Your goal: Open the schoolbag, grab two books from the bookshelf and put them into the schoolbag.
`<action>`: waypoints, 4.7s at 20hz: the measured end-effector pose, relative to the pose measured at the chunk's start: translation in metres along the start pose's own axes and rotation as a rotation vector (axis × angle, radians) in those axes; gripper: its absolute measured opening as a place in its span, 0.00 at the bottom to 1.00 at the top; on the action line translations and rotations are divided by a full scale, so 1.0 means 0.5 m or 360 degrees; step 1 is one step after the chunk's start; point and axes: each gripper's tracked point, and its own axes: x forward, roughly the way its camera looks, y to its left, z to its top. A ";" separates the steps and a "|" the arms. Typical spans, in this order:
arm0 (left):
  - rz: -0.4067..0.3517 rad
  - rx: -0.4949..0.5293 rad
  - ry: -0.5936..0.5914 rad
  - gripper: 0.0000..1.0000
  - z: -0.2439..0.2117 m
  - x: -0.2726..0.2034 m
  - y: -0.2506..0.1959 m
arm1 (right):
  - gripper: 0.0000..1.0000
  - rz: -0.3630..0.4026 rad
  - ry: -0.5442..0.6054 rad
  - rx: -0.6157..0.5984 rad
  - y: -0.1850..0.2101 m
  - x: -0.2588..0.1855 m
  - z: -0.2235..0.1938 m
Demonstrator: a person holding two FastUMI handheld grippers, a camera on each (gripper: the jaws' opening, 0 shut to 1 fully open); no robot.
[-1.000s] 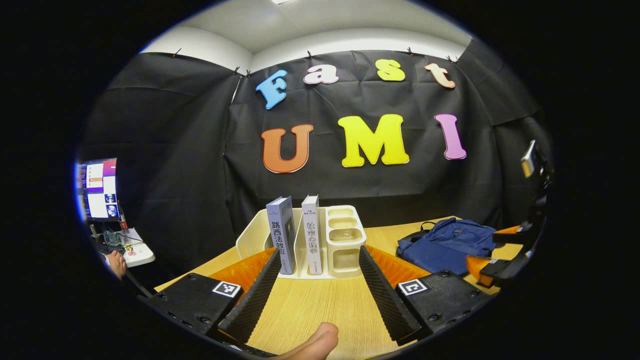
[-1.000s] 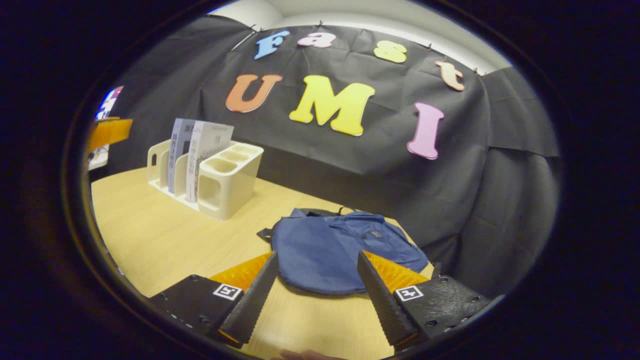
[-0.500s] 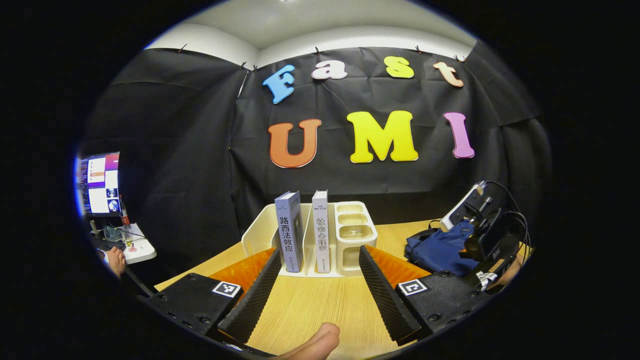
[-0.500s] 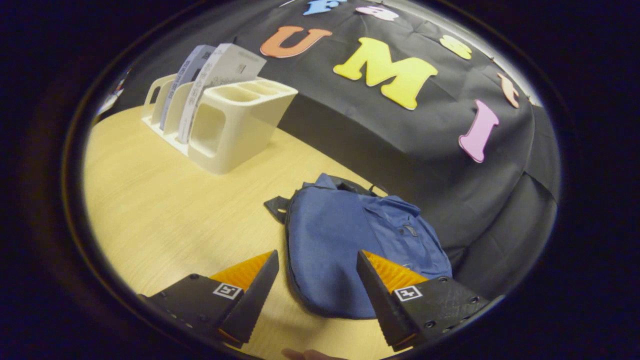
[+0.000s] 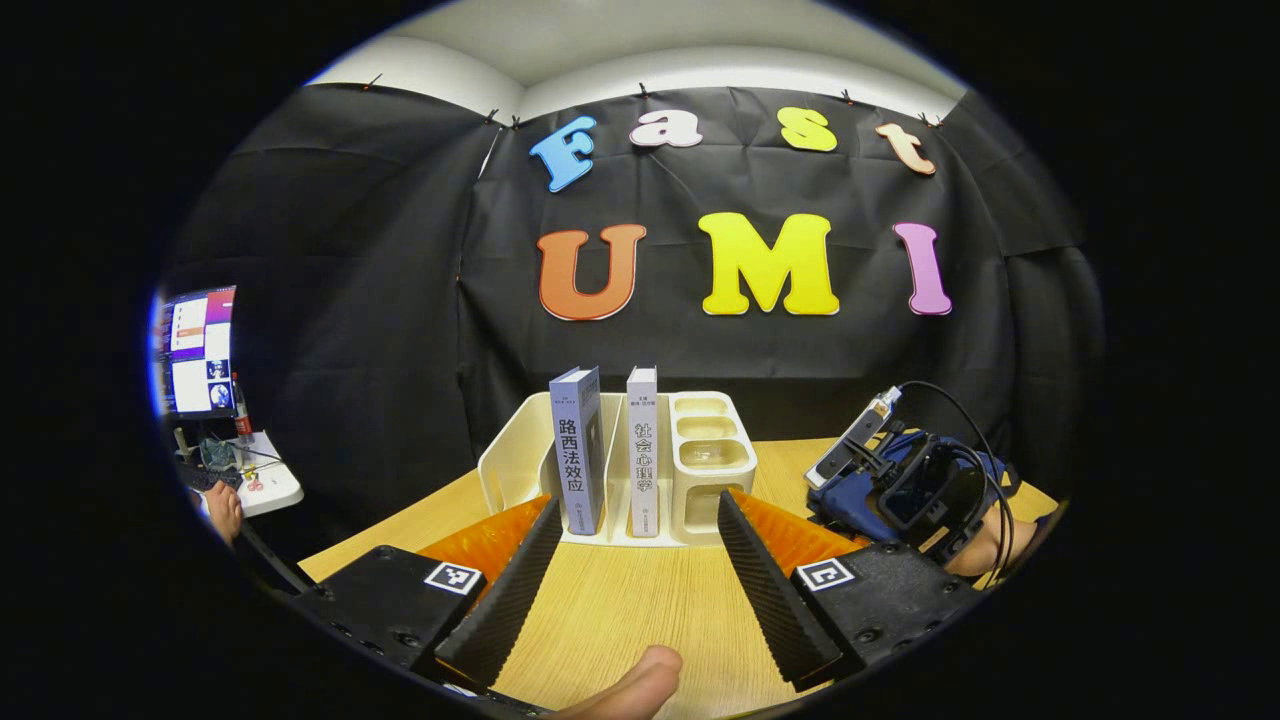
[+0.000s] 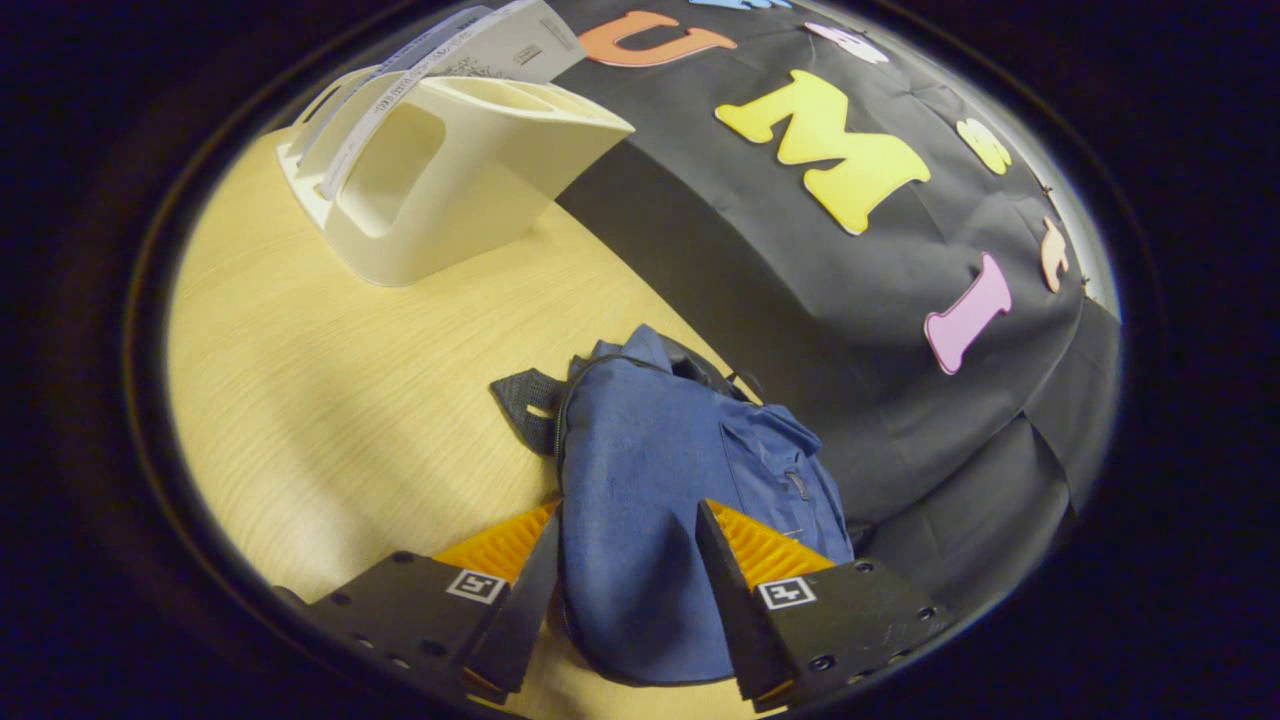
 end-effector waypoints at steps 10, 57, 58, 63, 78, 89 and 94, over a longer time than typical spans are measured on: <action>0.0008 -0.0002 0.0014 0.98 -0.004 0.005 0.005 | 0.65 -0.0108 0.0077 0.0062 -0.075 0.004 0.040; -0.0167 -0.0016 0.0267 0.98 0.241 0.383 -0.007 | 0.08 0.0157 -0.0176 0.0606 -0.621 0.054 0.050; -0.0178 0.0001 0.0305 0.98 0.247 0.406 -0.016 | 0.08 0.0168 -0.0176 0.0610 -0.620 0.057 0.045; -0.0193 0.0064 0.0595 0.98 0.214 0.516 -0.037 | 0.08 0.0218 -0.0214 0.0608 -0.624 0.054 0.034; -0.0079 0.0330 0.1036 0.93 0.125 0.627 -0.004 | 0.08 0.0276 -0.0322 0.0552 -0.592 0.055 0.023; -0.0113 0.0313 0.1043 0.95 0.120 0.633 -0.023 | 0.08 0.0296 -0.0296 0.0554 -0.582 0.064 0.017; -0.0130 0.0347 0.0991 0.93 0.148 0.631 -0.038 | 0.09 0.0305 -0.0286 0.0542 -0.572 0.063 0.016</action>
